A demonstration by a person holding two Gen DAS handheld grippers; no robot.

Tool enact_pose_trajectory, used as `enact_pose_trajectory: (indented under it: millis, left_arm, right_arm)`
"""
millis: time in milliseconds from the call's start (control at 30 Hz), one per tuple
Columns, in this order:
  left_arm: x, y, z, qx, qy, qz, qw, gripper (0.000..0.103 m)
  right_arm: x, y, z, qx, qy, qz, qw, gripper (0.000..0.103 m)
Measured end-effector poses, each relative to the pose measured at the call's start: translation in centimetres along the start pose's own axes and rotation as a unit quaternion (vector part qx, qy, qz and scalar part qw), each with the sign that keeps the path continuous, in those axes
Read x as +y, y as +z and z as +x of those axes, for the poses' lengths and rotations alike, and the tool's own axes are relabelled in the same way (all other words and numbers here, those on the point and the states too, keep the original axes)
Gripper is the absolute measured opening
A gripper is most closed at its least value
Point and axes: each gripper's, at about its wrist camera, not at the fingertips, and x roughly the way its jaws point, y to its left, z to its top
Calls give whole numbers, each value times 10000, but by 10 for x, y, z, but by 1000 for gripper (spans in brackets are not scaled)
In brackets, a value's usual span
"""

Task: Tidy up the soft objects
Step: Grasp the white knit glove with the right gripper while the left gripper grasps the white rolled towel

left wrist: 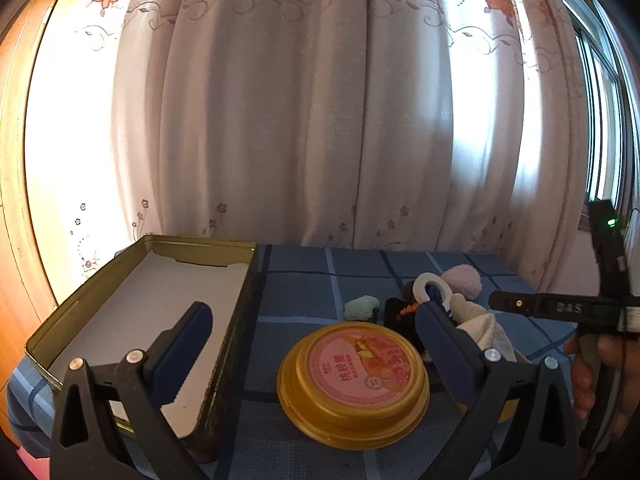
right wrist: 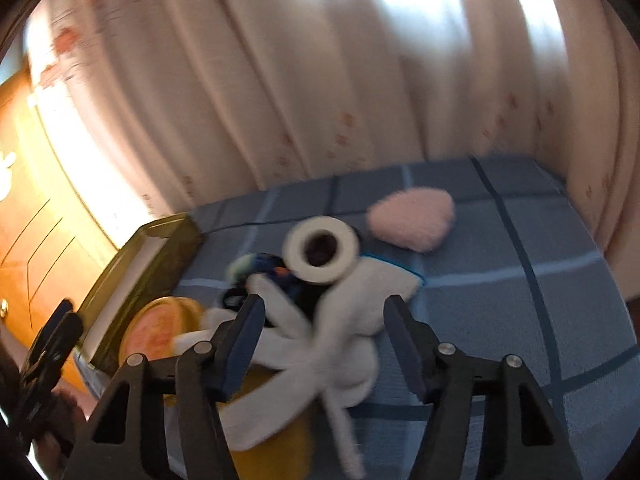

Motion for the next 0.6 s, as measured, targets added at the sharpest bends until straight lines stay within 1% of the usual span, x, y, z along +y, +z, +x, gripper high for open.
enact_pose_trajectory:
  millis: [67, 133, 167, 233, 267, 300, 333, 367, 433, 500, 567, 600]
  left_arm:
    - [-1, -1, 1, 20, -16, 0, 10000, 103]
    - [-3, -2, 4, 57, -35, 24, 10000, 103]
    - [-5, -2, 4, 71, -45, 36, 10000, 103]
    - [-9, -2, 4, 87, -69, 89, 9999, 103]
    - [-11, -2, 4, 86, -80, 129, 9998, 103]
    - [-13, -3, 4, 75, -91, 160, 9998, 103]
    - [-14, -3, 3, 60, -101, 195, 9997, 103]
    - [-15, -3, 3, 58, -102, 210, 9997, 103]
    - [-16, -3, 4, 67, -122, 228, 9996, 103]
    - [-16, -3, 5, 105, -181, 211, 9996, 103]
    - [-16, -4, 6, 140, -274, 191, 9993, 103]
    - [-17, -4, 6, 158, -324, 191, 9992, 103]
  right_arm:
    - [-6, -1, 7, 218, 51, 92, 9997, 58]
    - [-3, -4, 14, 404, 133, 47, 9991, 53]
    - [-2, -5, 16, 452, 177, 47, 9988, 49]
    - [0, -7, 23, 540, 213, 74, 9983, 48]
    - [-1, -7, 28, 562, 221, 81, 9981, 43]
    - [-2, -7, 31, 605, 285, 108, 9977, 33]
    - [-3, -8, 33, 640, 325, 122, 9973, 27]
    - [-3, -8, 35, 656, 365, 137, 9971, 16]
    - [-5, -10, 33, 566, 476, 154, 9971, 12]
    - [-6, -9, 26, 336, 558, 155, 9978, 10]
    - [-7, -8, 14, 19, 660, 161, 9977, 10]
    - [-6, -7, 8, -112, 650, 137, 9977, 10]
